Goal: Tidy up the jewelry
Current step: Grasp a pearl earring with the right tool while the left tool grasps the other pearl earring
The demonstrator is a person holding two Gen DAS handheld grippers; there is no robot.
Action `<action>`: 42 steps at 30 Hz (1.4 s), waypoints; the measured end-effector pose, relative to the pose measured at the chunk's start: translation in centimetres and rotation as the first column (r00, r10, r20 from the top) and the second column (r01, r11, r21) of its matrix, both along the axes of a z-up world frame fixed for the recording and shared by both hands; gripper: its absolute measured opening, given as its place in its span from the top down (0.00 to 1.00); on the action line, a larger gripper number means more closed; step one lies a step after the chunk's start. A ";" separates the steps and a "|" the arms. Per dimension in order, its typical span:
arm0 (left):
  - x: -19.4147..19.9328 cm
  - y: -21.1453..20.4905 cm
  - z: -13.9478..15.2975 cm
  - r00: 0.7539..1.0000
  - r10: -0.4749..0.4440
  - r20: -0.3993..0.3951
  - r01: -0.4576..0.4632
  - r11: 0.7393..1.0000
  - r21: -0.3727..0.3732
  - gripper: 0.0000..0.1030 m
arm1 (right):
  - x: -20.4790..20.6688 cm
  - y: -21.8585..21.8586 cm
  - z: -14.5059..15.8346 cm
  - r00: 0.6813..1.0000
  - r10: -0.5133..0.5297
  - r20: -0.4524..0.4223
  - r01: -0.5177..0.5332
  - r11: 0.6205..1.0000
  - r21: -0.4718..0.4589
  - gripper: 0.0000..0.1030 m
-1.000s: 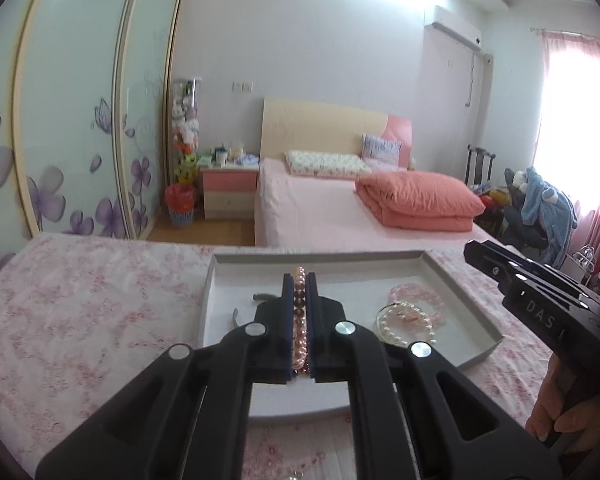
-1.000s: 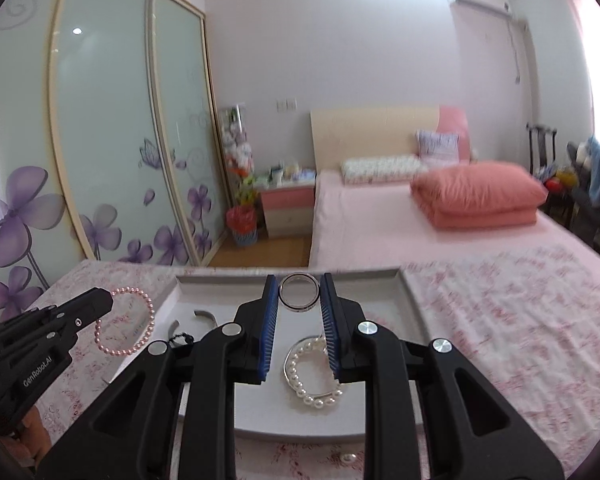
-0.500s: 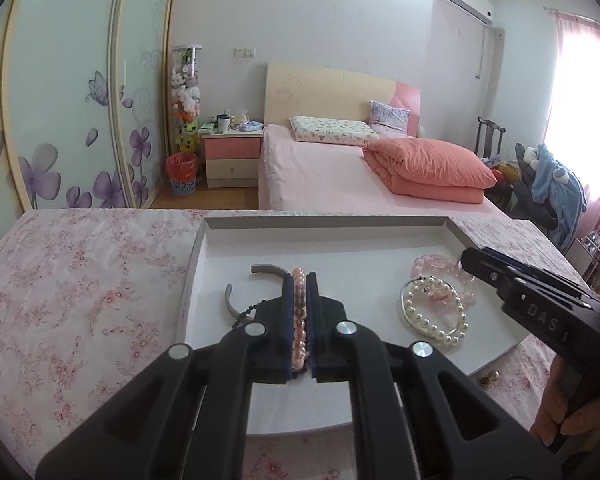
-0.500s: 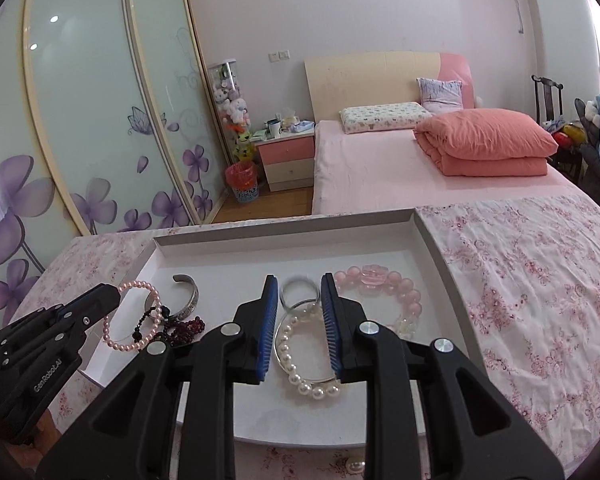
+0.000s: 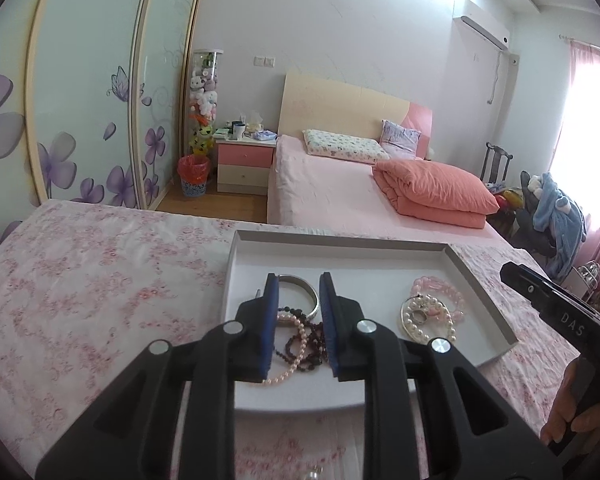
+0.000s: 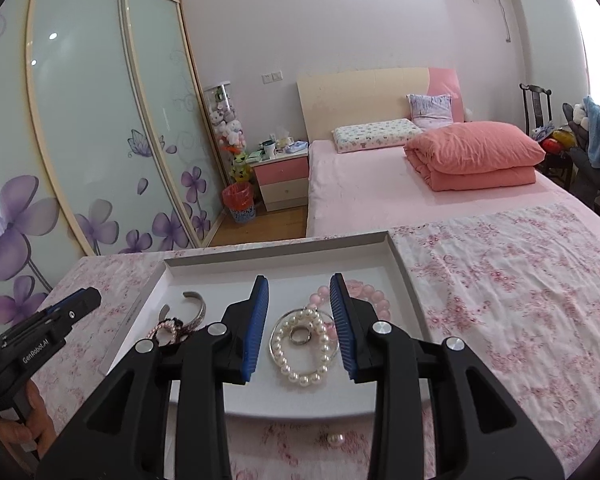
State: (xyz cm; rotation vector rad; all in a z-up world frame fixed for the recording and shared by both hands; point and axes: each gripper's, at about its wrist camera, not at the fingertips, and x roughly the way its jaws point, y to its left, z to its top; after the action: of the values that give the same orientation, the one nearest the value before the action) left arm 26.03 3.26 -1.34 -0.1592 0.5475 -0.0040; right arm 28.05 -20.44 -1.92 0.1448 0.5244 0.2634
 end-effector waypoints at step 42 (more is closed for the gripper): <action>-7.3 -3.0 -6.5 0.950 -0.139 -0.279 0.178 0.977 0.121 0.32 | -3.7 -1.9 -8.6 0.943 -0.059 -0.328 -0.013 0.977 -0.214 0.84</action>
State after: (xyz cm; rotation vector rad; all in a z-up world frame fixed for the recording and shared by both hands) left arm 18.78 0.31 -7.83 0.0278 0.8295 -0.1008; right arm 24.36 -22.38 -10.55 -0.0160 0.8833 0.1575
